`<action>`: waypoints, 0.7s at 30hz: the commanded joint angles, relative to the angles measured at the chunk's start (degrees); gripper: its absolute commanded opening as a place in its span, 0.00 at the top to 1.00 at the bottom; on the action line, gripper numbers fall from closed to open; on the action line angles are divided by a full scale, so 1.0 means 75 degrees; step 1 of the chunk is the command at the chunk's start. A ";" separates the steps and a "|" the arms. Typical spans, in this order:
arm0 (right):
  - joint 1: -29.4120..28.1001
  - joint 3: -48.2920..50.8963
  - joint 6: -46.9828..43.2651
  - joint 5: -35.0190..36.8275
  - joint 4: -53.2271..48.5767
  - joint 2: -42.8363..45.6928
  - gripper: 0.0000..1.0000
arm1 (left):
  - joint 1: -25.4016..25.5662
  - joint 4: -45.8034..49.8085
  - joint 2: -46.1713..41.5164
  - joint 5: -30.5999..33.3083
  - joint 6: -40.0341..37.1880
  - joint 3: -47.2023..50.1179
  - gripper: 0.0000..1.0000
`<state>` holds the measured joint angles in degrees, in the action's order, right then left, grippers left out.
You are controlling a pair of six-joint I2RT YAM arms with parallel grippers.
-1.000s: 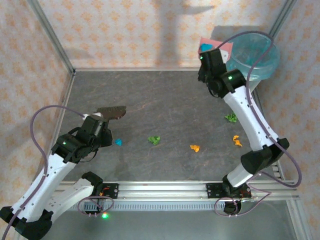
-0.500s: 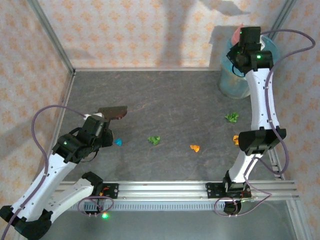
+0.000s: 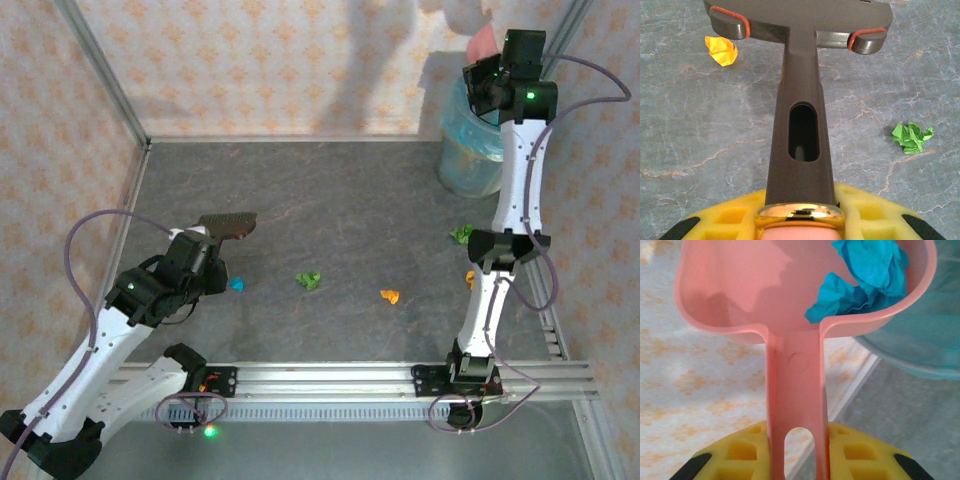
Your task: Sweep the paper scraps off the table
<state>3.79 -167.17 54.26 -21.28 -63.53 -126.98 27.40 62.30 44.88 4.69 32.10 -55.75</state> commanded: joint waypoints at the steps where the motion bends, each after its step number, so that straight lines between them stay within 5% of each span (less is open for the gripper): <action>1: 0.0194 -0.1285 0.0906 -0.0903 -0.0610 -0.0762 1.00 | 0.0080 -0.0221 -0.0066 0.0154 0.0115 0.0062 1.00; 5: 0.0264 -0.1437 0.1531 -0.1474 -0.0436 -0.1068 1.00 | 0.0093 -0.0215 -0.0066 0.0168 0.0115 0.0057 1.00; 21: 0.0285 -0.1697 0.2061 -0.1227 -0.1017 -0.0865 1.00 | 0.0086 -0.0230 -0.0043 0.0110 0.0095 0.0062 1.00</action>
<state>5.78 -177.49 67.92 -29.17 -70.81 -135.55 27.40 62.30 44.88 4.69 32.08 -55.75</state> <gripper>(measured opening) 0.222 0.303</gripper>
